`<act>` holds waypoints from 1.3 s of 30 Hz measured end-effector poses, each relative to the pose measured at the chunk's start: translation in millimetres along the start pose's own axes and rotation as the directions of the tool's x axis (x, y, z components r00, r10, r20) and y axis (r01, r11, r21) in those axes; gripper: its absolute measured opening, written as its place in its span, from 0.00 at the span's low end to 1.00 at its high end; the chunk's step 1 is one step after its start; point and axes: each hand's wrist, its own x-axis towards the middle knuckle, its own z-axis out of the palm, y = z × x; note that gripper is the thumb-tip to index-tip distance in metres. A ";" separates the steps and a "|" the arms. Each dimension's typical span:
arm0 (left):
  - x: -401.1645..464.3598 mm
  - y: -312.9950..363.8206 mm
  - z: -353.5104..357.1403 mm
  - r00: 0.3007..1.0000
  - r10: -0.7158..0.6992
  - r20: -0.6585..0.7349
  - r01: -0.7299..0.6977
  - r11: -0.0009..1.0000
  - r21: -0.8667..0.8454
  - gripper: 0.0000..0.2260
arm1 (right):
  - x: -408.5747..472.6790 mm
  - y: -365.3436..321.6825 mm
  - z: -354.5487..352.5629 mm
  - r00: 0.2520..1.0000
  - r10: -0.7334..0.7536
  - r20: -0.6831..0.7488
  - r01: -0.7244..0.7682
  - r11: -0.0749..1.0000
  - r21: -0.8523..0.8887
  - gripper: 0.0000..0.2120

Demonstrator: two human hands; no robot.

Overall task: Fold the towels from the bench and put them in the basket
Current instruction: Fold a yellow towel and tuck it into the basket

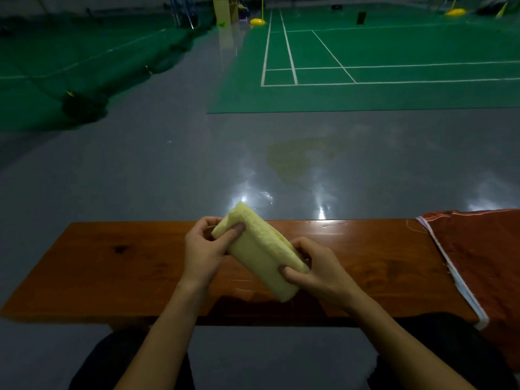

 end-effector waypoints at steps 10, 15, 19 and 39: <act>-30.6 52.7 -110.8 0.959 0.072 -0.276 -0.081 0.997 -0.020 0.22 | 11.3 -99.8 63.1 0.986 -0.165 -0.036 0.168 0.979 0.117 0.15; -73.8 64.4 -208.6 0.906 0.106 -0.411 -0.125 0.992 -0.020 0.25 | 15.9 -166.2 128.1 0.958 -0.254 0.134 0.246 0.966 0.074 0.14; -120.6 60.7 -294.0 0.850 0.104 -0.516 -0.104 0.994 0.029 0.19 | 9.8 -217.9 194.1 0.892 -0.310 0.330 0.294 0.951 0.099 0.16; -370.5 -134.5 -559.7 0.367 -0.278 -0.887 0.312 0.936 -0.165 0.16 | -124.6 -272.7 562.0 0.415 -0.001 0.910 0.243 0.964 -0.110 0.13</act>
